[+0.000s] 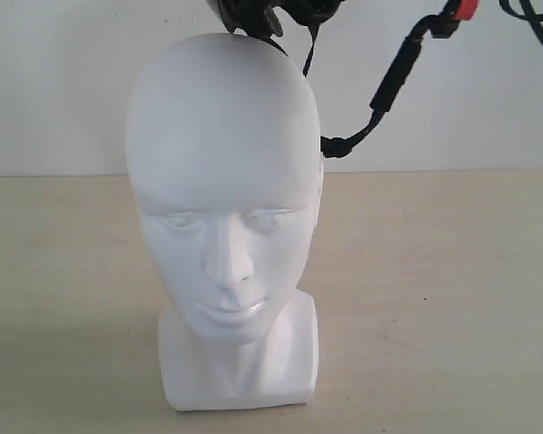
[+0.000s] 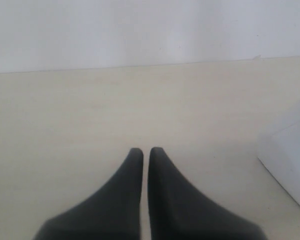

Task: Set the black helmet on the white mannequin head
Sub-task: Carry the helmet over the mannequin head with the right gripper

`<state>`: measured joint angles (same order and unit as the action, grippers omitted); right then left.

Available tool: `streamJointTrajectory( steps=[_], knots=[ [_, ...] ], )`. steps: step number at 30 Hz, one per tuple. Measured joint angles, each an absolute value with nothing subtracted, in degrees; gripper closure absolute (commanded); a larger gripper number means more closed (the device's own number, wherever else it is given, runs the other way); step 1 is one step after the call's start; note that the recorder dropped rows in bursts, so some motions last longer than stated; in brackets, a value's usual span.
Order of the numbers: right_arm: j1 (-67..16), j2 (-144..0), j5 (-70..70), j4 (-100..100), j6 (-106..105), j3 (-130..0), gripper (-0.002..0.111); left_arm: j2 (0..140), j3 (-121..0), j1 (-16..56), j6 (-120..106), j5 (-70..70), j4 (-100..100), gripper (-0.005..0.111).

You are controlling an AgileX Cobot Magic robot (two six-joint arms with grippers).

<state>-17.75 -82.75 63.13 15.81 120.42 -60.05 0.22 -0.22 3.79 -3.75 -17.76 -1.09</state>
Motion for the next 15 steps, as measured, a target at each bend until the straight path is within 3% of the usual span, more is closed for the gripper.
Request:
streamJointTrajectory(
  steps=[15],
  knots=[
    [-21.20, -86.58, 59.36, 14.52, 119.36, -68.17, 0.108, 0.22, -0.22, 3.79, -3.75, -17.76, -1.09, 0.102]
  ],
)
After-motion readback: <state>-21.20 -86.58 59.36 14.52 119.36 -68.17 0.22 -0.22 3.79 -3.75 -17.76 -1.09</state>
